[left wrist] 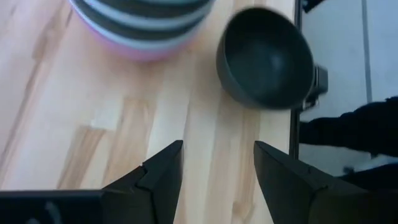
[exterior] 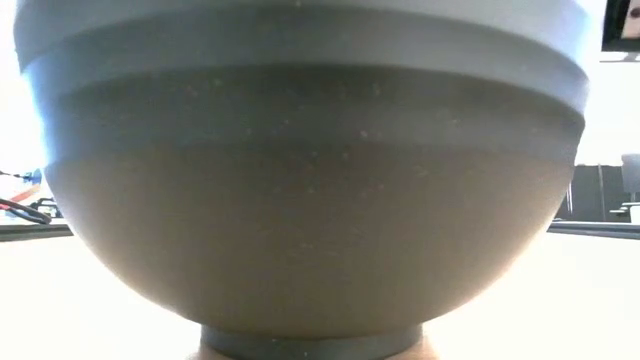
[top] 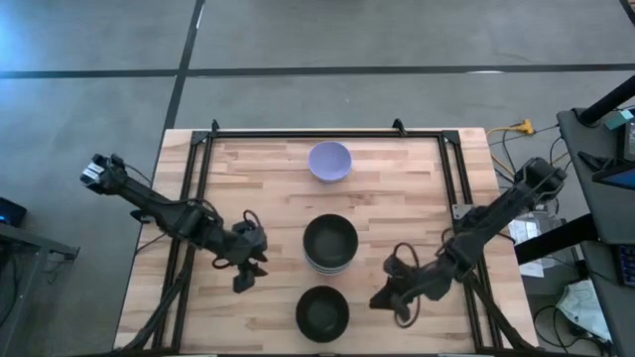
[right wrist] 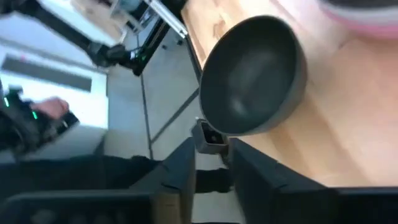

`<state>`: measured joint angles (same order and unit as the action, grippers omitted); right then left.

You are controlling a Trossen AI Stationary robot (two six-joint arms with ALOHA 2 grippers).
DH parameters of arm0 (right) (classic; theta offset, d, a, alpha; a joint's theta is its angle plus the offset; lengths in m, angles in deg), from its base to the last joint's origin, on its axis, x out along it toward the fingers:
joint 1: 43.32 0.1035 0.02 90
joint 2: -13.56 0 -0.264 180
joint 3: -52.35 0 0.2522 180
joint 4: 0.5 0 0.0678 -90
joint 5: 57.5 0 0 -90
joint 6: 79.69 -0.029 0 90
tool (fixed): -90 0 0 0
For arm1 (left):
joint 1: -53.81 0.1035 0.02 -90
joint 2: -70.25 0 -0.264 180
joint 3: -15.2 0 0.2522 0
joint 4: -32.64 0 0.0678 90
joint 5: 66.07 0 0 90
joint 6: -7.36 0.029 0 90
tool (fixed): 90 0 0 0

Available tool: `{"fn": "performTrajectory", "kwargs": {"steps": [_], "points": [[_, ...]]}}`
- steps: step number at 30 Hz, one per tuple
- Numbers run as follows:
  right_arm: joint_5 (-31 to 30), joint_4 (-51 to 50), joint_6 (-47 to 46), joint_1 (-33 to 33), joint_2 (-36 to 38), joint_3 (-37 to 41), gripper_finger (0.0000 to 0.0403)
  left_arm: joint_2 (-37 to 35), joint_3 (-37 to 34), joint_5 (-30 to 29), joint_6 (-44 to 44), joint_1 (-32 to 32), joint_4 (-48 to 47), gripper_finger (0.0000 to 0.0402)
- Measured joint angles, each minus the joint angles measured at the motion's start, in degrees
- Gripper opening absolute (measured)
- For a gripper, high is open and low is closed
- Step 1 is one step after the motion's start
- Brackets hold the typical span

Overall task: Nest bowls inside each other
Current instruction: Stack the bottom black bowl on top of the black bowl

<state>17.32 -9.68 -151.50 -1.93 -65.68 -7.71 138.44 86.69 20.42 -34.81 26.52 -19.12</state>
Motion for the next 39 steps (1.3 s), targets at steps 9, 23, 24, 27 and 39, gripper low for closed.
{"fn": "performTrajectory", "kwargs": {"steps": [9, 23, 24, 27, 39], "points": [[-0.3, -22.1, -14.5, -1.0, -15.5, -22.2, 0.0169, -7.8, -6.6, 1.3, 1.0, -4.6, 0.0, 0.018], [-2.5, -63.2, -37.4, -1.2, -39.2, -59.3, 0.0171, -17.2, -12.5, 1.4, 1.0, -7.4, 0.1, 0.018], [-2.5, -64.6, -38.0, -1.2, -40.6, -61.3, 0.0171, -17.5, -12.8, 1.4, 1.0, -7.4, 0.1, 0.018], [-2.4, -70.0, -40.2, -1.2, -44.7, -66.8, 0.0171, -17.7, -12.9, 1.4, 1.1, -7.4, 0.2, 0.018], [2.2, -76.1, -43.7, -1.4, -54.0, -76.0, 0.0171, -16.3, -12.9, 1.7, 2.6, -7.4, 0.3, 0.018]]}}
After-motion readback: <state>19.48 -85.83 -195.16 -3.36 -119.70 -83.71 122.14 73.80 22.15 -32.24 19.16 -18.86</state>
